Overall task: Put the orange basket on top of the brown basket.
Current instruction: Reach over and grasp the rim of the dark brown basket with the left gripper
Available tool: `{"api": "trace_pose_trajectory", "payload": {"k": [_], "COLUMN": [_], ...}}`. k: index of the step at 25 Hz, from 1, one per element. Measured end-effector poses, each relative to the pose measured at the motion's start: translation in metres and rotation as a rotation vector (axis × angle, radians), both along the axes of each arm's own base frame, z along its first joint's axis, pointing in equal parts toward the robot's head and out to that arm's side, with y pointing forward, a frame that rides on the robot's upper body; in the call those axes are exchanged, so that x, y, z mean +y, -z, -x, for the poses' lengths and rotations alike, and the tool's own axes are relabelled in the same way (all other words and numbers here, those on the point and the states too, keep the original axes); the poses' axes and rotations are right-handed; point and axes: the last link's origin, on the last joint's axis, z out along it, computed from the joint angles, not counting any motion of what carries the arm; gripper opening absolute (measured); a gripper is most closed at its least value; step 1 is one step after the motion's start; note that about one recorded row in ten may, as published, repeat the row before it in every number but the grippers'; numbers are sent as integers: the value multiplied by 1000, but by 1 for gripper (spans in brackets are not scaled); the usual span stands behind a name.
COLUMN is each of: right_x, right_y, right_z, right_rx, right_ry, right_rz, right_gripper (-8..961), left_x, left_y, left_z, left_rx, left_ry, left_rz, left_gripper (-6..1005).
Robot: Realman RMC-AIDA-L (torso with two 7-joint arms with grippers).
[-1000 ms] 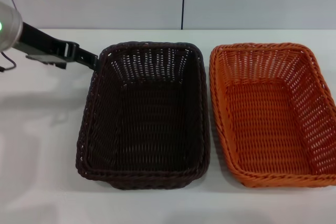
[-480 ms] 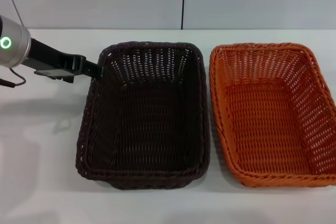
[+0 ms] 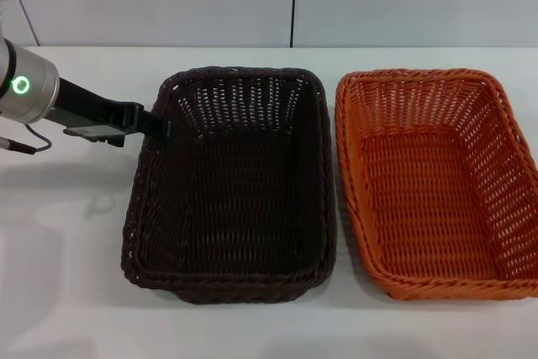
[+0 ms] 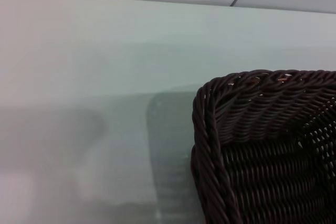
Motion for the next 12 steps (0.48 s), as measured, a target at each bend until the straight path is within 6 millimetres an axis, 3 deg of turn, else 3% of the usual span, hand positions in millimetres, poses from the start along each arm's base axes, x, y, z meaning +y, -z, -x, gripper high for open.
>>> {"api": "trace_pose_trajectory", "payload": {"k": [12], "right_x": [0], "right_y": [2], "right_z": [0], "right_rx": [0], "right_ry": [-1], "right_rz": [6], "right_gripper": [714], "left_x": [-4], "left_y": [13], "left_z": [10], "left_rx": [-17], "left_ry": [-31], "left_rz": [31], "left_gripper": [861]}}
